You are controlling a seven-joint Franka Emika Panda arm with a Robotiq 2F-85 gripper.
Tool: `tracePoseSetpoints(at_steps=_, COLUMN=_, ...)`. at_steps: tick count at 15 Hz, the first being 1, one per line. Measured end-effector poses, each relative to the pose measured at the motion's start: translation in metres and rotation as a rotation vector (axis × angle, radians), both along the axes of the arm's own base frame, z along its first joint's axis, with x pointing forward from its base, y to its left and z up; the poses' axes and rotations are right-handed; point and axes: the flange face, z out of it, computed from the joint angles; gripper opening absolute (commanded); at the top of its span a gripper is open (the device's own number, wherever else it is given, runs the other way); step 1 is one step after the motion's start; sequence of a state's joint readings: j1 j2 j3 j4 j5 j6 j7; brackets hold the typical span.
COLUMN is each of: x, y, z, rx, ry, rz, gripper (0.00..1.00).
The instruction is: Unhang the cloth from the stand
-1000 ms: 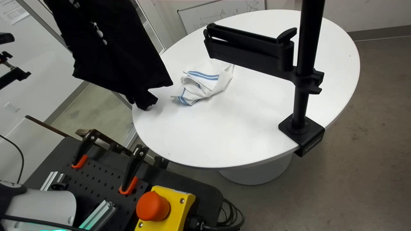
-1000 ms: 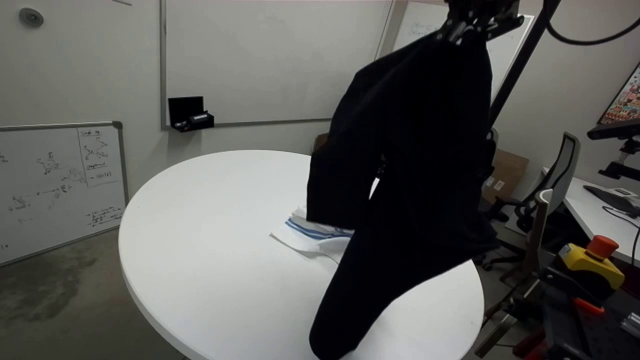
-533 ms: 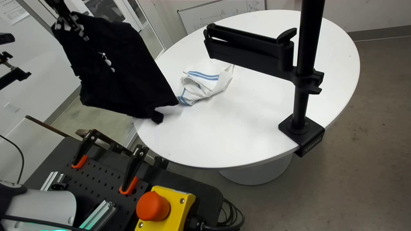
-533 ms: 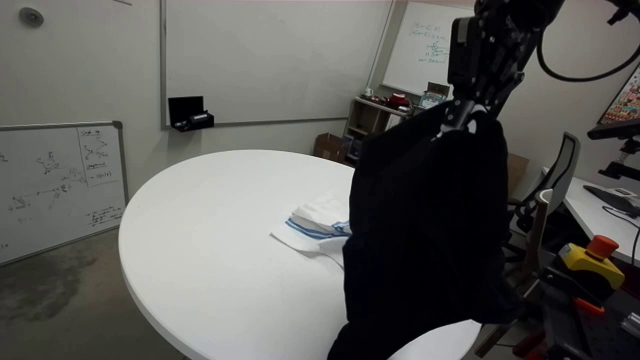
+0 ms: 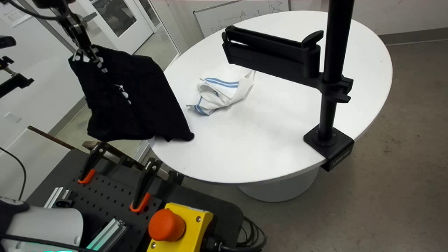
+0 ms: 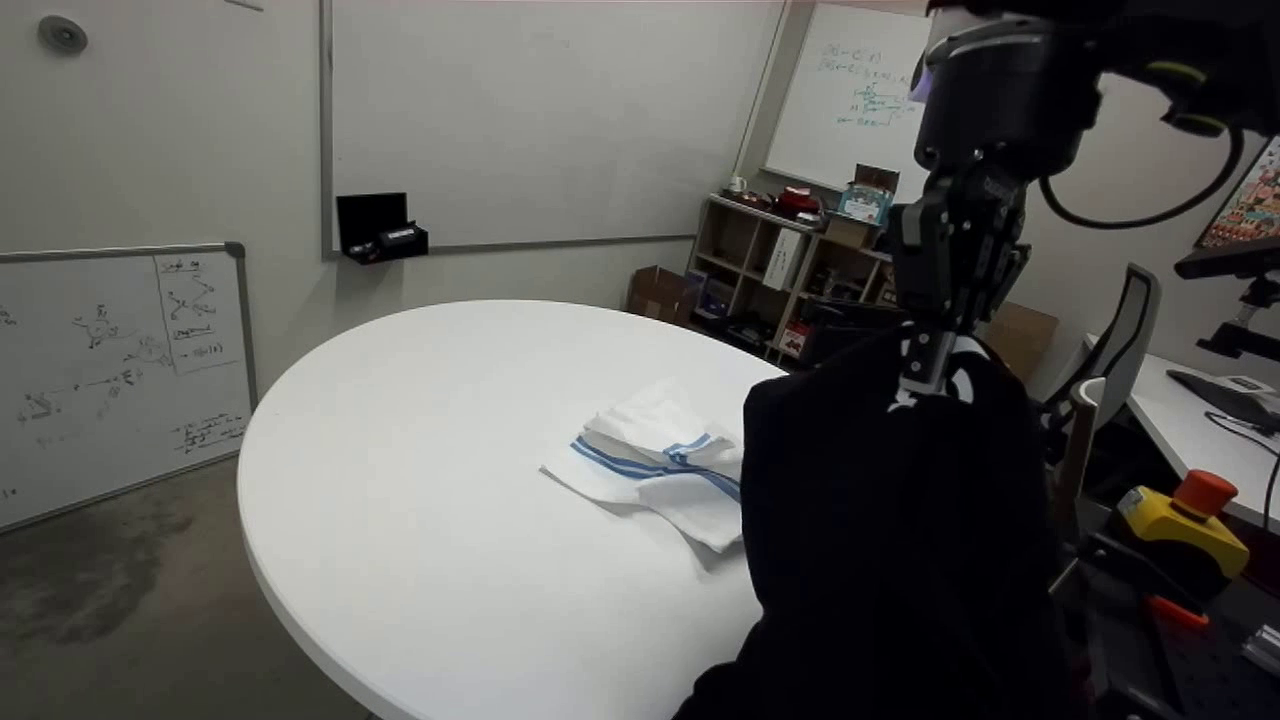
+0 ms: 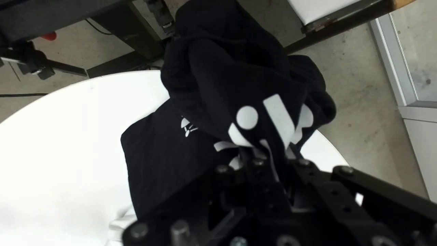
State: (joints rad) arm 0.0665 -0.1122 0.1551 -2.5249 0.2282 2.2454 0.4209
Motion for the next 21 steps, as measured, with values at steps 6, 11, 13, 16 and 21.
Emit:
tracePoseSetpoints(at_steps=6, x=0.018, y=0.003, z=-0.015, rx=-0.008, ry=-0.059, rz=0.007, gripper=0.03)
tracePoseSetpoints(at_steps=11, x=0.036, y=0.019, z=-0.011, rx=-0.01, ry=-0.241, rz=0.042, gripper=0.03)
tracePoseSetpoints(at_steps=13, x=0.037, y=0.027, z=-0.014, rx=-0.018, ry=-0.269, rz=0.075, gripper=0.37)
tracePoseSetpoints(at_steps=16, x=0.037, y=0.035, z=-0.022, rx=-0.032, ry=-0.277, rz=0.11, gripper=0.57)
tracePoseSetpoints(at_steps=21, x=0.037, y=0.036, z=-0.025, rx=-0.033, ry=-0.275, rz=0.111, gripper=0.92)
